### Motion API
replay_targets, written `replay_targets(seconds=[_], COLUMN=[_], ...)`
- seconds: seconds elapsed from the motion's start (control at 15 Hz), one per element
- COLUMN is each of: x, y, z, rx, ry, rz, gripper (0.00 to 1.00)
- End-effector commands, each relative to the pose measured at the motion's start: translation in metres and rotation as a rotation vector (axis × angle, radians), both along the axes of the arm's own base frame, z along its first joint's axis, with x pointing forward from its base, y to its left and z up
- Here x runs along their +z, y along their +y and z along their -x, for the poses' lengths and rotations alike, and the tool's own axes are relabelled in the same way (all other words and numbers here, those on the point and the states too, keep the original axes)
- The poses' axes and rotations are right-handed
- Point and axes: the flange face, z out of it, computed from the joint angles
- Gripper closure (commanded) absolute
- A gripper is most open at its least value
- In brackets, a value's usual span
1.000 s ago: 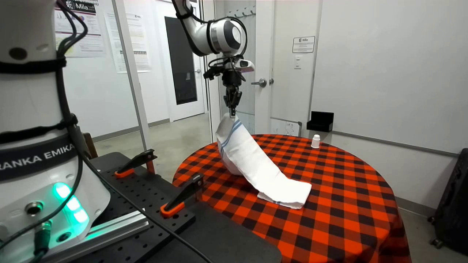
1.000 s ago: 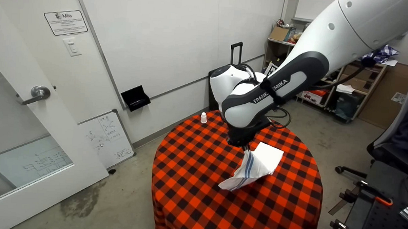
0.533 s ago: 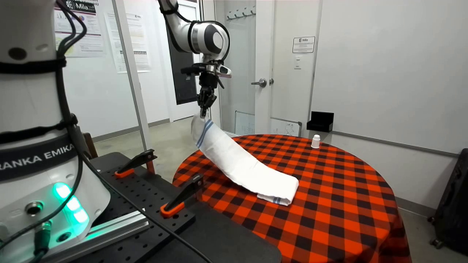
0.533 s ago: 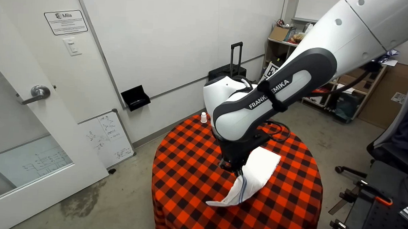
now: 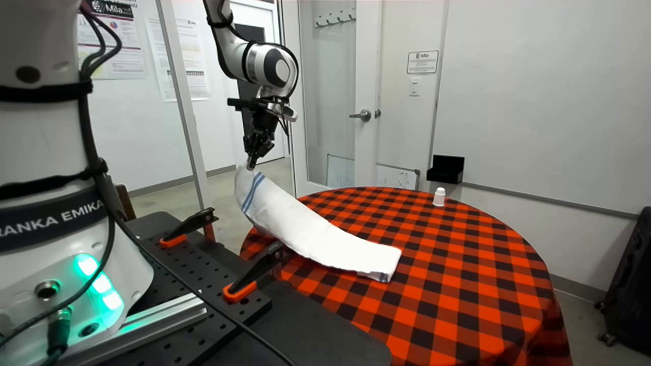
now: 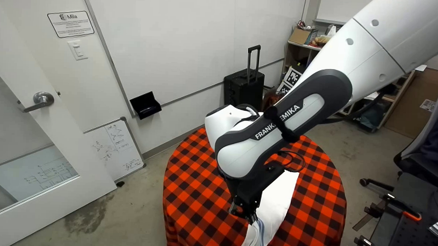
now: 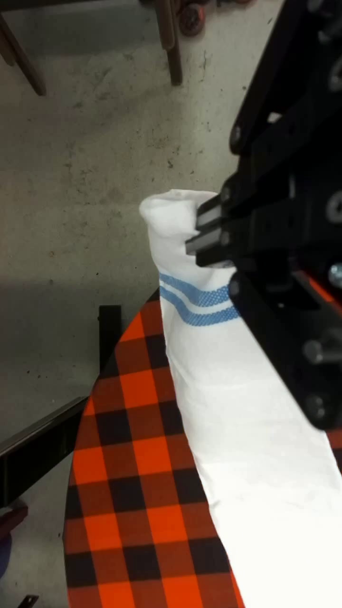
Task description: Fold the towel on the table
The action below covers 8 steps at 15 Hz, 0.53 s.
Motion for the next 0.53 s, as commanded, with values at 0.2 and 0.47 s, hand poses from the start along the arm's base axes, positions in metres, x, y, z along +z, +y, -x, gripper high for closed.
replay_targets(seconds=[0.2,0.47], x=[-0.012,-0.012], y=[0.043,0.055], z=[0.001,-0.003], rx=[0.07,0.074], ry=[0.081,0.088], rz=[-0.101,-0.131], gripper=[0.48,0.19])
